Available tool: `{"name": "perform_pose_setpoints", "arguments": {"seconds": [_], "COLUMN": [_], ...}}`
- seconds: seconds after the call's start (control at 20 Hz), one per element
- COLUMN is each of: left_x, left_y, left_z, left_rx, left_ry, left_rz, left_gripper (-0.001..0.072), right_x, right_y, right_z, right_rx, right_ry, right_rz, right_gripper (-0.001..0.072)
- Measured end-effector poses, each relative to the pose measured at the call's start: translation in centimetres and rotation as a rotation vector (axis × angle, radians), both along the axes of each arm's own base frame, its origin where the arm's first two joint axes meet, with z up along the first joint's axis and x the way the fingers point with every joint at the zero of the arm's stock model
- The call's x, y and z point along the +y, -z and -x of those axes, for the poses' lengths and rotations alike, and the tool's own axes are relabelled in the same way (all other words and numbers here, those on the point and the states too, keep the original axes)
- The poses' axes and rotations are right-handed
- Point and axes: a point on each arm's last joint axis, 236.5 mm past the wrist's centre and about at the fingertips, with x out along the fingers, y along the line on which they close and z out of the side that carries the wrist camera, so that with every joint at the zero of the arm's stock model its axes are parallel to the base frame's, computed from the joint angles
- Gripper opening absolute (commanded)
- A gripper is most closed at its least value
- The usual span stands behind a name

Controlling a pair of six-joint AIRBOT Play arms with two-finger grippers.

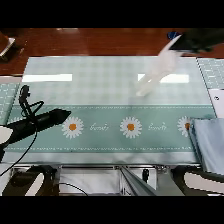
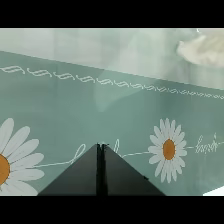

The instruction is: Fold the shirts.

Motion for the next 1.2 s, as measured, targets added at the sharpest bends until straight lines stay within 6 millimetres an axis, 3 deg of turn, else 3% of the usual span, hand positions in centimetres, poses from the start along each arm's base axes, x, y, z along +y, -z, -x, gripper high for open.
{"name": "perform_pose_setpoints", "arguments": {"seconds": [0.25,0.55,0.8,1.05,1.1,1.15,1.2], "left_x": [-0.1,-0.1,-0.1,0.0,0.0,0.0,0.0], "left_y": [-0.1,-0.1,-0.1,-0.2,-0.2,-0.2,-0.2], "left_z": [0.0,0.0,-0.1,-0.2,-0.2,-0.2,-0.2], "left_rx": [0.000,0.000,-0.003,-0.005,-0.007,-0.006,-0.005], "left_ry": [-0.001,-0.001,-0.004,-0.007,-0.008,-0.008,-0.006], "left_rz": [0.006,0.008,0.008,0.008,0.007,0.007,0.007], "left_gripper": [0.0021,0.0021,0.0021,0.0021,0.0021,0.0021,0.0021], "right_x": [-11.4,-21.7,-25.7,-27.6,-27.7,-27.7,-27.7], "right_y": [-2.3,-2.5,2.1,7.3,8.1,8.8,9.5], "right_z": [3.6,10.1,17.3,27.1,28.9,30.4,31.6], "right_rx": [0.051,0.130,0.319,0.560,0.604,0.647,0.683], "right_ry": [0.273,0.621,0.847,1.081,1.124,1.161,1.184], "right_rz": [0.040,0.136,0.218,0.347,0.374,0.397,0.412], "right_gripper": [0.0022,0.0022,0.0022,0.0022,0.0086,0.0342,0.0406]}}
